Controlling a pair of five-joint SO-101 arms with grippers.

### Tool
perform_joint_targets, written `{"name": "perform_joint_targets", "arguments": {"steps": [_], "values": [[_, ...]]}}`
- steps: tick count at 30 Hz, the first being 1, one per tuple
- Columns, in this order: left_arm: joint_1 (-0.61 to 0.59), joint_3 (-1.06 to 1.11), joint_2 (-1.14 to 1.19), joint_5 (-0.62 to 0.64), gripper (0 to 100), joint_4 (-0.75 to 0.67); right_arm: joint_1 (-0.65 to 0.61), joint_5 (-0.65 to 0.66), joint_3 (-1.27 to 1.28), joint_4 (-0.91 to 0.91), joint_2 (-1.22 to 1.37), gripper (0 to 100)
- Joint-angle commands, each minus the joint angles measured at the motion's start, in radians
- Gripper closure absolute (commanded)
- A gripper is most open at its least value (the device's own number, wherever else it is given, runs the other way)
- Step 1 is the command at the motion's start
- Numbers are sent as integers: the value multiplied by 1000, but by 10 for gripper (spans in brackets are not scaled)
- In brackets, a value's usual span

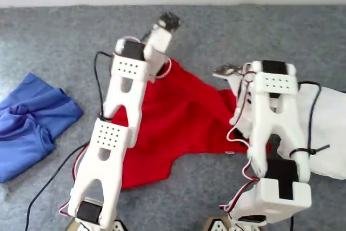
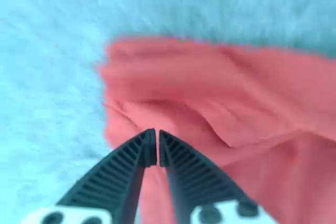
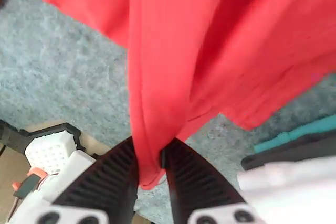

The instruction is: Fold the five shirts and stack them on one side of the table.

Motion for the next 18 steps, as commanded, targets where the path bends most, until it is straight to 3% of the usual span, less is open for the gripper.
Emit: {"name": "perform_joint_targets", "arguments": {"steps": [1, 7, 11, 18], "values": [[-3, -70, -173, -9, 981, 25, 79, 77, -9, 24, -36, 990], [-20, 1, -215, 11, 896, 14, 142, 104, -11, 28, -28, 990], [-34, 67, -164, 153, 837, -100, 114, 101, -11, 31, -35, 990], [-34, 162, -61, 176, 836, -290, 39, 100, -11, 35, -35, 990]]}}
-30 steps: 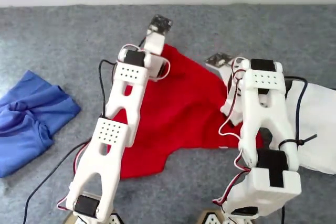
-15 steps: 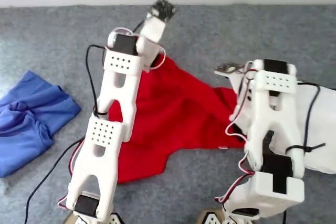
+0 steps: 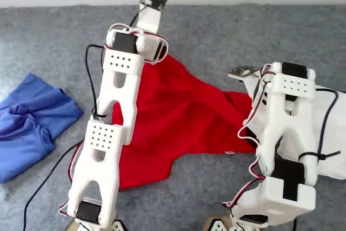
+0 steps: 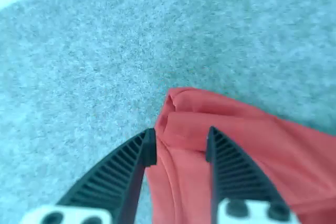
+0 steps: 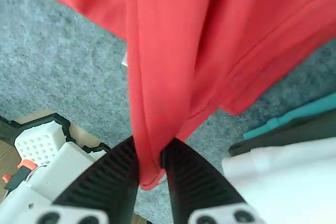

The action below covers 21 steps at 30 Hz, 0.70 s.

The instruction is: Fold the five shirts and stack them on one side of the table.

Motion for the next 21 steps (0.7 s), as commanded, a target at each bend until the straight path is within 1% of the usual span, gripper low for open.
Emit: {"name": "perform_joint_targets", "arguments": {"steps": [1, 8, 12, 16, 18, 21], "values": [[0, 18, 20, 15, 836, -55, -36, 3, -11, 35, -35, 990], [6, 27, 74, 15, 837, -54, -31, 3, -11, 35, -36, 990], [35, 27, 107, 15, 837, -32, -38, 0, -11, 35, -36, 990], [55, 22, 124, 15, 837, -44, -38, -51, -15, 33, -36, 990], [57, 22, 126, 15, 838, -60, -38, -54, -15, 35, -36, 990], [57, 22, 127, 14, 876, -64, -38, -54, -15, 35, -38, 990]]}}
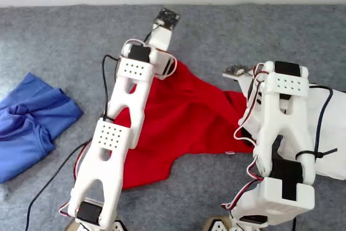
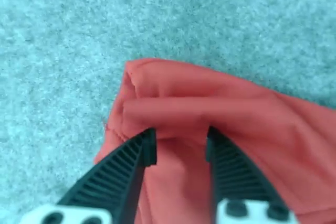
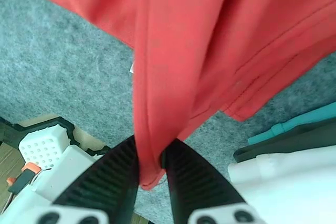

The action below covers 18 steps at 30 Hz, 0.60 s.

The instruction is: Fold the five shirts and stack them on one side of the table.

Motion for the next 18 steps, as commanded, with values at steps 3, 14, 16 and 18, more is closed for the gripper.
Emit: {"name": "perform_joint_targets", "arguments": {"steps": [3, 14, 16, 18], "values": [[11, -13, -12, 8, 927, -35, -10, -14, -15, 35, -38, 990], [12, -108, -49, -46, 987, 0, -10, -14, -15, 33, -38, 990], [14, -165, -60, -46, 987, 32, -10, -14, -15, 33, -38, 990], [14, -214, -69, -46, 987, 80, -10, -14, -15, 33, -42, 990]]}}
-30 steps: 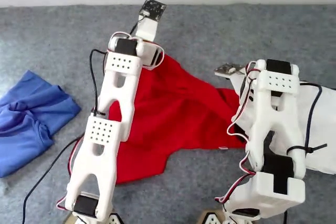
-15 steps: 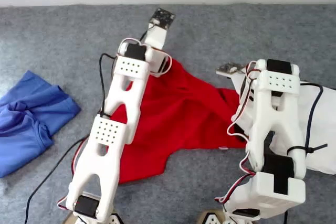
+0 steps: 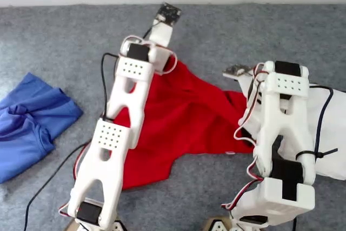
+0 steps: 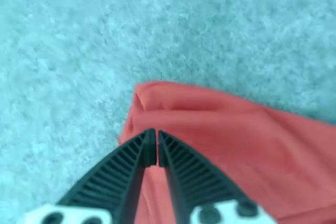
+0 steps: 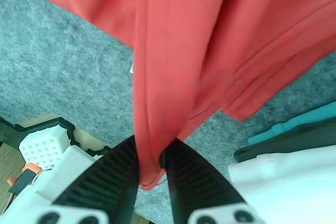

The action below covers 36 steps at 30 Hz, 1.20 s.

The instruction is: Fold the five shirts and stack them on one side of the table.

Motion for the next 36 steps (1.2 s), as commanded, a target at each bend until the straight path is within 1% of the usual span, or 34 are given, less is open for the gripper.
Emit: {"name": "perform_joint_targets", "arguments": {"steps": [1, 3, 6, 11, 14, 15, 17, 20, 22, 24, 27, 29, 36], "values": [[12, -117, -71, -11, 987, 83, -8, -11, -15, 33, -54, 990], [9, -160, -75, -11, 987, 164, -8, -8, -15, 31, -84, 990], [6, -165, -92, -12, 987, 281, -8, -5, -15, 31, -117, 990], [-12, -127, -166, -9, 987, 287, -2, -11, -15, -7, -128, 976], [-17, -48, -264, -11, 985, 288, 1, -12, -17, -8, -133, 880], [-18, 2, -313, -11, 984, 288, 1, -20, -18, -12, -133, 842], [-21, 143, -428, -12, 971, 288, 1, -87, -43, -44, -125, 793], [-29, 410, -620, -12, 923, 285, -2, -160, -107, -219, -113, 790], [-35, 587, -752, -14, 907, 285, -1, -166, -135, -364, -88, 790], [-38, 750, -881, -38, 905, 285, -1, -167, -158, -447, -65, 790], [-54, 972, -1080, -117, 903, 284, -7, -175, -195, -433, -53, 789], [-57, 1112, -1201, -150, 902, 284, -5, -209, -212, -397, -53, 786], [-57, 1554, -1521, -290, 901, 284, -7, -230, -305, -177, -54, 786]]}}
